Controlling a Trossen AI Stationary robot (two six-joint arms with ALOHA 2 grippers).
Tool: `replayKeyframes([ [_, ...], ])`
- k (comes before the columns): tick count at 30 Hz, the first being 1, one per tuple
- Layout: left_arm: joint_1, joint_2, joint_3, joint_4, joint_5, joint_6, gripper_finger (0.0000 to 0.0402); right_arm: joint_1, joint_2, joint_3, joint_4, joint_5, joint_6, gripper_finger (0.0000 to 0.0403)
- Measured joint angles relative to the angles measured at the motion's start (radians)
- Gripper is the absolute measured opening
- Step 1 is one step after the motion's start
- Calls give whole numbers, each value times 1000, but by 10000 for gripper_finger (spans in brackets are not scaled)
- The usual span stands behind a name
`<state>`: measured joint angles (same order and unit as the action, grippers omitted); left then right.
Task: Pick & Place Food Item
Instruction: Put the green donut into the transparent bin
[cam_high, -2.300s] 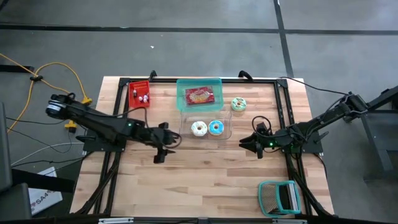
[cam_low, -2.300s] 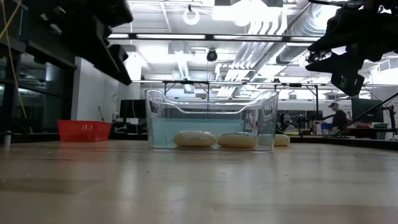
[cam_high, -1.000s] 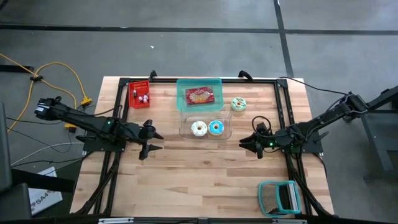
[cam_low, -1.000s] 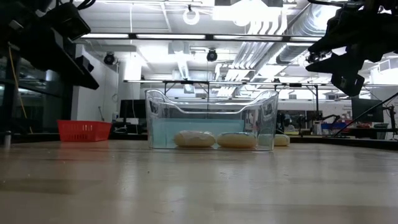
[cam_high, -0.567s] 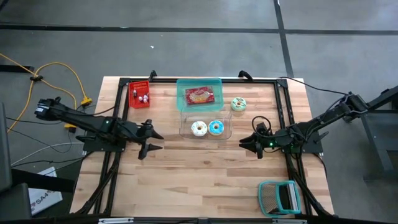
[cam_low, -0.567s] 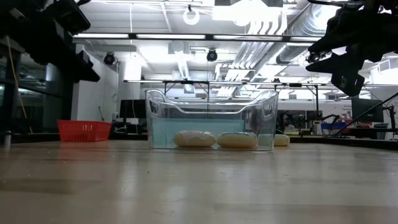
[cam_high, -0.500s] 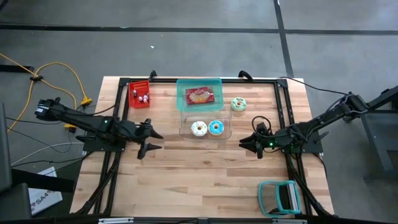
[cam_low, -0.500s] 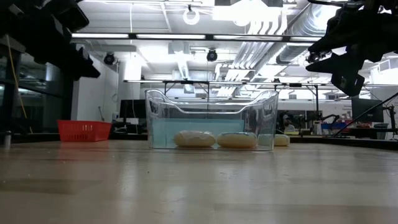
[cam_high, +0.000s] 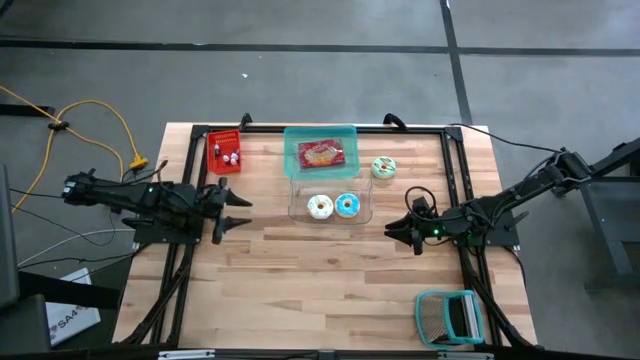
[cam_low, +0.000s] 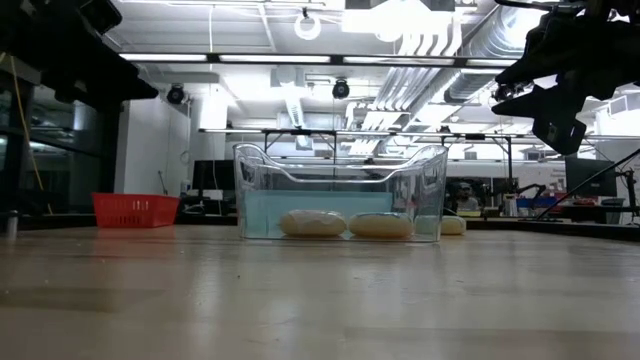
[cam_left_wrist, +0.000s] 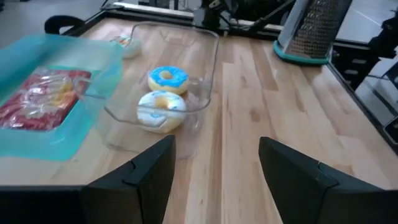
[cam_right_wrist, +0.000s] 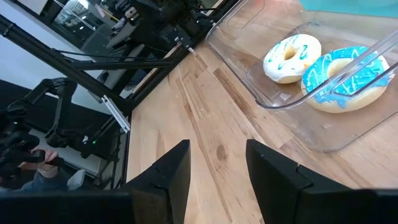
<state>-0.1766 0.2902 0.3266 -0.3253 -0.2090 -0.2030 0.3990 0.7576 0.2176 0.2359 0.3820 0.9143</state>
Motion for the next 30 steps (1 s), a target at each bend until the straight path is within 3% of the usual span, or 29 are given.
replayKeyframes([
  [10,37,-46,-151,152,1,13,225,0,0,0,0,0,0,144],
  [23,50,-45,-196,161,18,-12,225,0,0,0,0,0,0,144],
  [30,50,-45,-256,278,23,-37,225,0,0,0,0,0,0,144],
])
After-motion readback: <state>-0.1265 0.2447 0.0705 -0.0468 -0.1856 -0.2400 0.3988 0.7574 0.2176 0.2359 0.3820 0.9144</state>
